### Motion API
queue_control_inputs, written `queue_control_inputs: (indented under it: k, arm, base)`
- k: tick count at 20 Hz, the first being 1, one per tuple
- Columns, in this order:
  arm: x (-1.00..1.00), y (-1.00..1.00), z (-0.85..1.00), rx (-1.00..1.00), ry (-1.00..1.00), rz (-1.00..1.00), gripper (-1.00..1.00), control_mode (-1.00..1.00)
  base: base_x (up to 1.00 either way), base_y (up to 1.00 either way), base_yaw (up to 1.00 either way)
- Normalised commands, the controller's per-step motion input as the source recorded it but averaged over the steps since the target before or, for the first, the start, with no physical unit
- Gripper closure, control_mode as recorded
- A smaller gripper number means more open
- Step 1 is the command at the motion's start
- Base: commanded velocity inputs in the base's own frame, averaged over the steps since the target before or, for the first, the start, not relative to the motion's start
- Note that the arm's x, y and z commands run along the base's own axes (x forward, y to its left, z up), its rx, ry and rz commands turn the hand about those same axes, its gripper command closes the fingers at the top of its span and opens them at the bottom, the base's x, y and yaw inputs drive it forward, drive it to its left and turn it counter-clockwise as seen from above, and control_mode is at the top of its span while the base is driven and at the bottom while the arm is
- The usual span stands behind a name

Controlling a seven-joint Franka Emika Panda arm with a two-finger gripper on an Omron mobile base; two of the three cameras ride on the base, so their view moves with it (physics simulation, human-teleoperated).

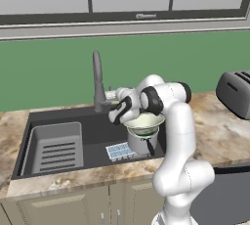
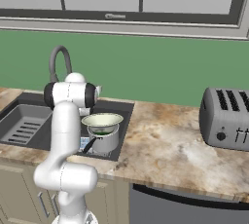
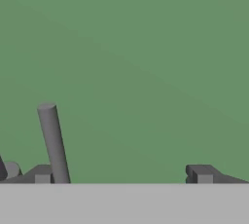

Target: Pick the bowl and saucepan and place them in the sink. Then turn on the water.

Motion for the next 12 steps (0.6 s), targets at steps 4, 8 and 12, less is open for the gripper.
queue_control_inputs:
  k: [4, 8, 12]
  arm:
    - [0.0, -0.66, 0.1, 0.11, 0.0, 0.0, -1.0, -1.0]
    - [0.0, -0.66, 0.08, 0.1, 0.0, 0.0, -1.0, -1.0]
    - [0.0, -0.72, 0.01, 0.07, 0.0, 0.0, -1.0, -1.0]
  base:
    - [0.0, 0.0, 0.0]
    - [0.0, 0.0, 0.0]
    - [0.0, 0.0, 0.0]
